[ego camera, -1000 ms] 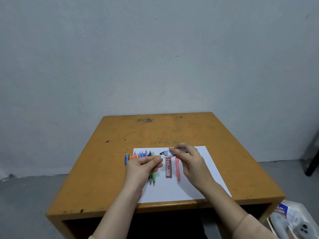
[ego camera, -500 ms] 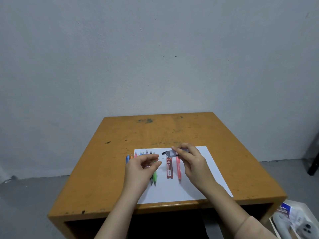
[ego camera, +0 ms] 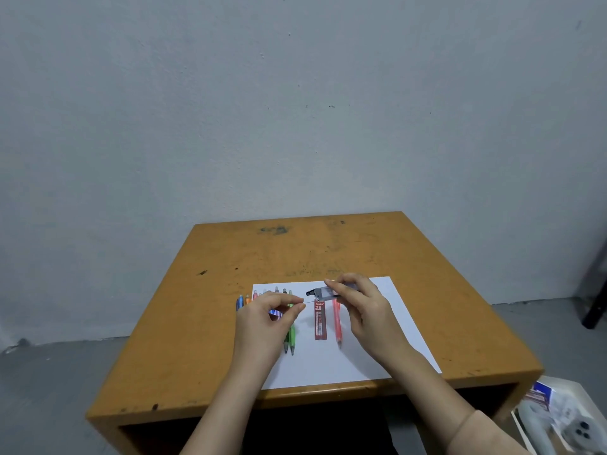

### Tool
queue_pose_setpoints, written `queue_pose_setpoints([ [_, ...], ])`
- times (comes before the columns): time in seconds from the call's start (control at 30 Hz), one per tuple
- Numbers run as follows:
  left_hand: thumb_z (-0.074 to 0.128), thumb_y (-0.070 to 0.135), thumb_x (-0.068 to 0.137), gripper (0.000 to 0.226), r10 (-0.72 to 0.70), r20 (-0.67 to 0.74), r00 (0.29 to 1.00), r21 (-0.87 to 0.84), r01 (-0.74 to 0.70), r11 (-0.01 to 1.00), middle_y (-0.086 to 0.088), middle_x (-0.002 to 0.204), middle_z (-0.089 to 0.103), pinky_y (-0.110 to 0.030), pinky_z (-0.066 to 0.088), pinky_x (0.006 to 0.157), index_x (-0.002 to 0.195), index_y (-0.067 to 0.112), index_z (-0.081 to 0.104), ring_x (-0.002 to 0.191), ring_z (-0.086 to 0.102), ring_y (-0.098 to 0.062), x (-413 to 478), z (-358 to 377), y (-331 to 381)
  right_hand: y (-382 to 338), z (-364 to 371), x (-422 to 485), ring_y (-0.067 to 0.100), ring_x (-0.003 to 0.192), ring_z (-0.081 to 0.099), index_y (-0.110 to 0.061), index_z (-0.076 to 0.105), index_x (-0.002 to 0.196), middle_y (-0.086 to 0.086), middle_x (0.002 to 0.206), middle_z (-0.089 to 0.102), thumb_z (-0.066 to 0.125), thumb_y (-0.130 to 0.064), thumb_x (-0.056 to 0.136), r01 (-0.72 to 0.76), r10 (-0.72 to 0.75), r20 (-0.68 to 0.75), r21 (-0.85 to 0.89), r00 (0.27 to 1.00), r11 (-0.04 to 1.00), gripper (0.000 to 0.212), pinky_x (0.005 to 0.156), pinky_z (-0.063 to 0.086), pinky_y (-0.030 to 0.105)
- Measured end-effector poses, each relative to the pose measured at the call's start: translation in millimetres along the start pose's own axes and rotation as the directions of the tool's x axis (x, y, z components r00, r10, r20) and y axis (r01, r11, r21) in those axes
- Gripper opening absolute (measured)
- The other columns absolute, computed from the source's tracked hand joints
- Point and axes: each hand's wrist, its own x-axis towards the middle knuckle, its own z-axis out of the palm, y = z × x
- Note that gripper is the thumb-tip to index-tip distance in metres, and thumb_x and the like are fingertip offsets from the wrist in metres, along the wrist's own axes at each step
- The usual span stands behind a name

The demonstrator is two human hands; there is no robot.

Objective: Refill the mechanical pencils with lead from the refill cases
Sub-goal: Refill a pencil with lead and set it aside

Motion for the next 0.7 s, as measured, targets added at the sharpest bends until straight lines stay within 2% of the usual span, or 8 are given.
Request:
queue_pose_setpoints([
  [0.2, 0.073, 0.020, 0.081, 0.005, 0.065, 0.016, 0.998, 0.126, -0.067, 0.990, 0.018, 0.086, 0.065, -0.007, 0.043, 0.066, 0.082, 0.024, 0.074, 0.079, 0.057, 0.005, 4, -4, -8, 3, 2, -1, 0.028, 0.102, 0.060, -0.010, 0.067, 0.118, 0.012, 0.112, 0.062, 0.051, -0.013, 0.083, -0.023, 0.023, 0.002, -0.016, 1.000, 1.000, 0.038, 0.077, 0.056, 0.034],
  [0.3, 0.073, 0.017, 0.082, 0.007, 0.099, 0.020, 0.995, 0.104, -0.101, 0.989, 0.018, 0.086, 0.065, -0.008, 0.043, 0.066, 0.082, 0.023, 0.073, 0.082, 0.056, 0.007, 4, -7, -14, 5, 2, -3, 0.028, 0.100, 0.060, -0.008, 0.067, 0.117, 0.013, 0.111, 0.062, 0.051, -0.013, 0.083, -0.030, 0.030, -0.005, -0.021, 1.000, 0.999, 0.038, 0.076, 0.057, 0.035],
  [0.43, 0.073, 0.016, 0.081, 0.010, 0.104, -0.006, 0.995, 0.078, -0.104, 0.992, 0.016, 0.087, 0.066, -0.016, 0.047, 0.067, 0.079, 0.026, 0.072, 0.080, 0.059, 0.002, 4, -12, -24, 8, 2, -5, 0.029, 0.100, 0.061, -0.006, 0.067, 0.117, 0.015, 0.111, 0.062, 0.051, -0.014, 0.083, -0.054, 0.054, -0.029, -0.018, 0.998, 0.998, 0.038, 0.075, 0.057, 0.034],
  [0.57, 0.073, 0.015, 0.081, 0.018, 0.108, -0.018, 0.994, 0.066, -0.107, 0.992, 0.019, 0.086, 0.064, -0.012, 0.046, 0.063, 0.077, 0.031, 0.069, 0.082, 0.058, 0.002, 0, -13, -33, 8, 4, -6, 0.029, 0.096, 0.061, -0.008, 0.067, 0.117, 0.013, 0.108, 0.063, 0.050, -0.016, 0.083, -0.078, 0.075, -0.067, -0.045, 0.995, 0.996, 0.038, 0.073, 0.053, 0.031],
  [0.63, 0.073, 0.014, 0.081, 0.024, 0.109, -0.009, 0.994, 0.084, -0.108, 0.991, 0.020, 0.086, 0.063, -0.016, 0.049, 0.063, 0.076, 0.036, 0.065, 0.084, 0.058, 0.003, -4, -14, -39, 9, 4, -7, 0.029, 0.096, 0.061, -0.009, 0.066, 0.117, 0.012, 0.107, 0.064, 0.052, -0.014, 0.083, -0.081, 0.076, -0.097, -0.049, 0.992, 0.996, 0.037, 0.074, 0.049, 0.028],
  [0.7, 0.073, 0.012, 0.081, 0.027, 0.111, 0.000, 0.994, 0.094, -0.110, 0.989, 0.018, 0.086, 0.064, -0.018, 0.050, 0.064, 0.076, 0.037, 0.064, 0.084, 0.058, 0.002, -7, -14, -48, 10, 5, -8, 0.021, 0.099, 0.059, -0.012, 0.062, 0.123, 0.009, 0.110, 0.063, 0.056, -0.007, 0.086, -0.089, 0.086, -0.095, -0.020, 0.992, 0.996, 0.038, 0.076, 0.045, 0.016],
])
